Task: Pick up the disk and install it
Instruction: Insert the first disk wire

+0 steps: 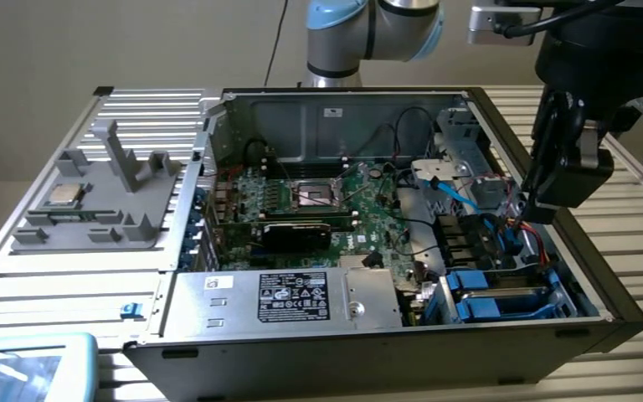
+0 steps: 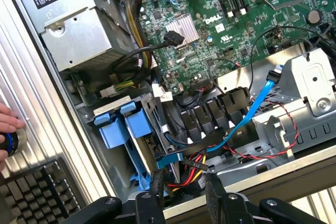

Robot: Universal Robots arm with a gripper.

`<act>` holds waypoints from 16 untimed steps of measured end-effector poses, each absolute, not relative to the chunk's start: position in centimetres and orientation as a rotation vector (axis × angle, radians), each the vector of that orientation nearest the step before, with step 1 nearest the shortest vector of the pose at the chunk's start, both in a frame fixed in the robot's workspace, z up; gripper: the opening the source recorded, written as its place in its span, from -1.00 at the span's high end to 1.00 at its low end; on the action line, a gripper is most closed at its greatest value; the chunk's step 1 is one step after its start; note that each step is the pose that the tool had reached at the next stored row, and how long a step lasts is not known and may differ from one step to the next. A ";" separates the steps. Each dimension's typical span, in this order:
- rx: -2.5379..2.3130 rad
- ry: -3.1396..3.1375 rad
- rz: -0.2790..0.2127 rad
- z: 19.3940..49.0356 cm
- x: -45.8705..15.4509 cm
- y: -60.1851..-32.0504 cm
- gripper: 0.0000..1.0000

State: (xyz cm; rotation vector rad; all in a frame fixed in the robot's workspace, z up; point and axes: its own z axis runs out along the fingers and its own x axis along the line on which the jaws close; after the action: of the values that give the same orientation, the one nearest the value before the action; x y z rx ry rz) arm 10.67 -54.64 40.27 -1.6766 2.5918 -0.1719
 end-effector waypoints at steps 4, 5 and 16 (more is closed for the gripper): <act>-1.673 2.593 -0.170 40.3 10.7 -54.9 0.10; -1.672 2.591 -0.163 40.3 10.7 -55.2 0.10; -1.653 2.559 -0.037 40.2 10.2 -57.2 0.10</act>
State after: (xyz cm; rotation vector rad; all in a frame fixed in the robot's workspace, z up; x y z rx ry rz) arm 10.21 -57.24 40.22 -1.6531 2.5593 -0.0372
